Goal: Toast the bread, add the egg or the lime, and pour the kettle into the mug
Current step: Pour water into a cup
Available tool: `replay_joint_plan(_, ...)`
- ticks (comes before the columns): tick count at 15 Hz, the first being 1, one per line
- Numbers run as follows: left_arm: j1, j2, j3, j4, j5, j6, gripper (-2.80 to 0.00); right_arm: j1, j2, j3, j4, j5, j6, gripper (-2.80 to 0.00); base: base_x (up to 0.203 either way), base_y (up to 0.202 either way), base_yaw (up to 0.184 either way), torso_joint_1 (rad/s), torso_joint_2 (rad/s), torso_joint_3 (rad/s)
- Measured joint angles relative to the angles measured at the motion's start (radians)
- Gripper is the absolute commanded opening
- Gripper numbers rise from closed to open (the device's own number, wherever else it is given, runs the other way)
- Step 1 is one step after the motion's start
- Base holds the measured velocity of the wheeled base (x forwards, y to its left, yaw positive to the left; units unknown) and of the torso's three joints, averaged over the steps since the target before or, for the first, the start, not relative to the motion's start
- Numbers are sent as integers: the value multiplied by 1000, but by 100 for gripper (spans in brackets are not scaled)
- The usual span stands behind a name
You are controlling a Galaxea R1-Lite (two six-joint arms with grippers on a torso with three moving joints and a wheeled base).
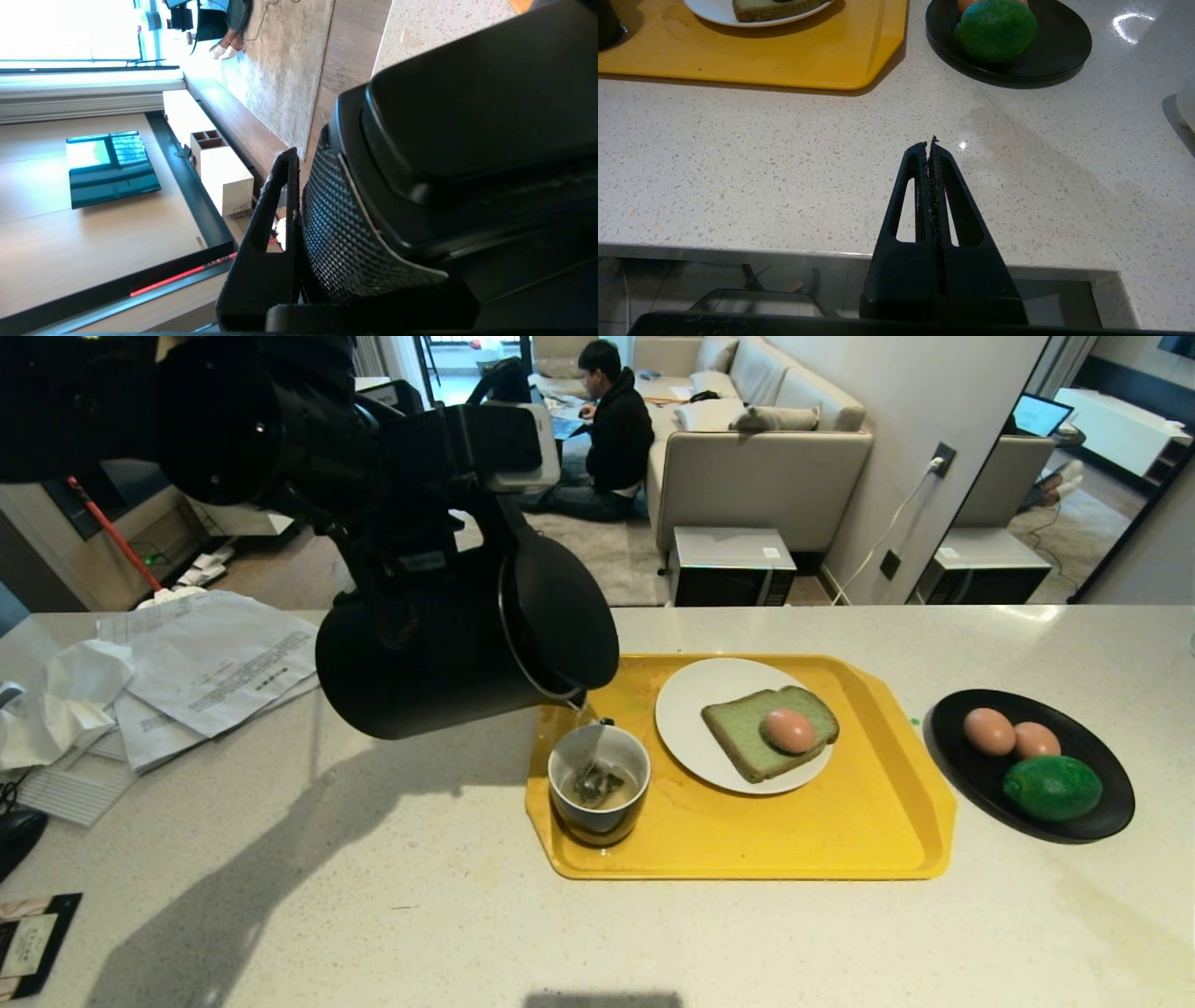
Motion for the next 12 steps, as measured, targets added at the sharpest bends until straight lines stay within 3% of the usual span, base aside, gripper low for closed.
replay_joint_plan(12, -51, 7, 0, 3, 64, -2, -280, 0, 0, 0, 0, 0, 0, -280, 0, 0, 0, 0, 0, 0)
